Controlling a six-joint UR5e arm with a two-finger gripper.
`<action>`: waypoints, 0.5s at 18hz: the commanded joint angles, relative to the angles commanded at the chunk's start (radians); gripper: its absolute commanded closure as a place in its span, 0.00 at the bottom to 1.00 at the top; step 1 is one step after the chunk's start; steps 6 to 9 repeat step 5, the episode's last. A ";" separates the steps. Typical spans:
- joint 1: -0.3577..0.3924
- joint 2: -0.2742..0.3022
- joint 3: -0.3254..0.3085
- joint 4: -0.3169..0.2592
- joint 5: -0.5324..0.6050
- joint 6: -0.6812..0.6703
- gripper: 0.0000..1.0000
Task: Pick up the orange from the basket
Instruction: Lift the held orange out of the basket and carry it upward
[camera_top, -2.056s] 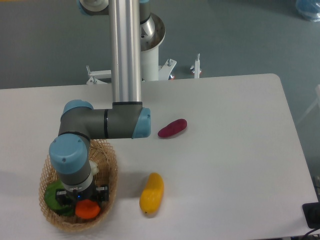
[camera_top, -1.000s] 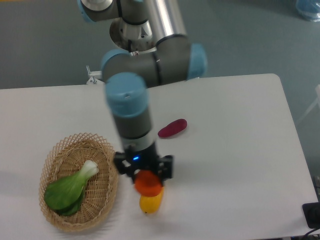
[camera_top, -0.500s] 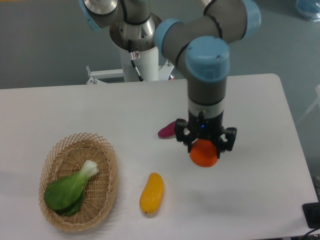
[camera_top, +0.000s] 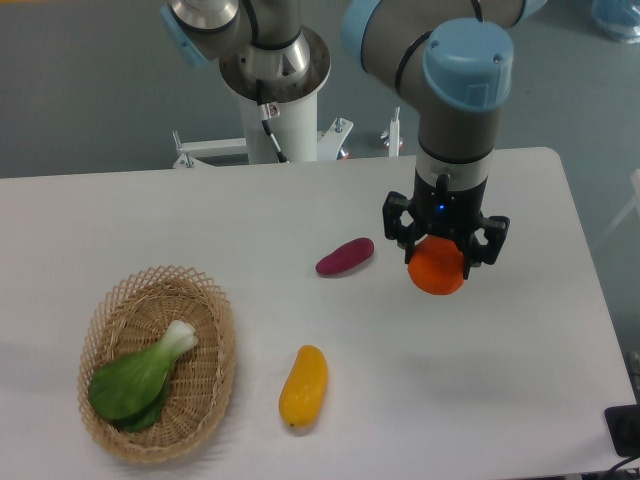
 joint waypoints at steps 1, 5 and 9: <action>0.011 0.005 -0.009 -0.002 0.000 0.008 0.33; 0.017 0.005 -0.009 -0.003 0.000 0.012 0.33; 0.017 0.005 -0.009 -0.003 0.000 0.012 0.33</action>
